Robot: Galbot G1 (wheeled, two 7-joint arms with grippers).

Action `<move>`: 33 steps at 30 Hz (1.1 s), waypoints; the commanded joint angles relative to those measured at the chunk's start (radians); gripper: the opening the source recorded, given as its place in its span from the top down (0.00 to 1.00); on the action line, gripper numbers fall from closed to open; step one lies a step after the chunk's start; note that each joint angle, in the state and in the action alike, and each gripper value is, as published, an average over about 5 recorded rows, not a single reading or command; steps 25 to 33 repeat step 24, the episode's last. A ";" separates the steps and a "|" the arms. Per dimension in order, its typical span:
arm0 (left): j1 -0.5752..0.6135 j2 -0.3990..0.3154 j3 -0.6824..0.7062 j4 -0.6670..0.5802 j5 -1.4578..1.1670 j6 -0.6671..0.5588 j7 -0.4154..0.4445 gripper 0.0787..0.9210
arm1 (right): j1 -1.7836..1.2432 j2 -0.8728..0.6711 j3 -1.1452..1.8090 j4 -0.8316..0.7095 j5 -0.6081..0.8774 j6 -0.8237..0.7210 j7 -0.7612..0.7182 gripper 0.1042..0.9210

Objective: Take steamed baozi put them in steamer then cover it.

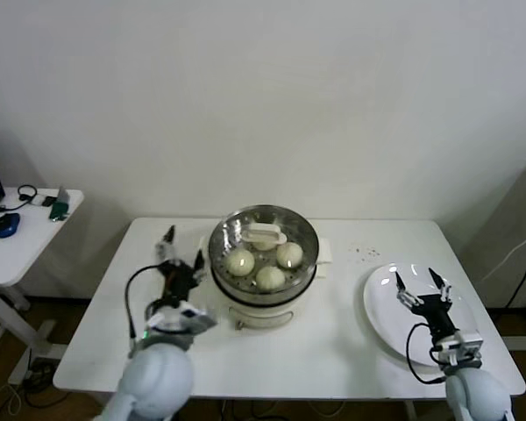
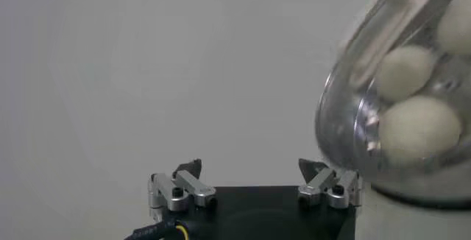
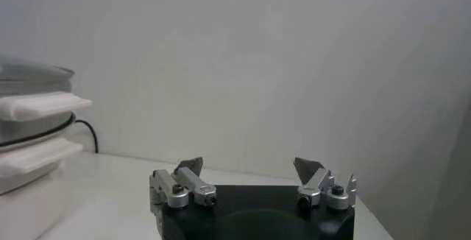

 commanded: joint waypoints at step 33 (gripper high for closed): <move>0.379 -0.151 -0.540 0.284 -0.826 -0.939 -0.002 0.12 | -0.096 -0.010 -0.058 0.061 0.031 0.052 -0.052 0.12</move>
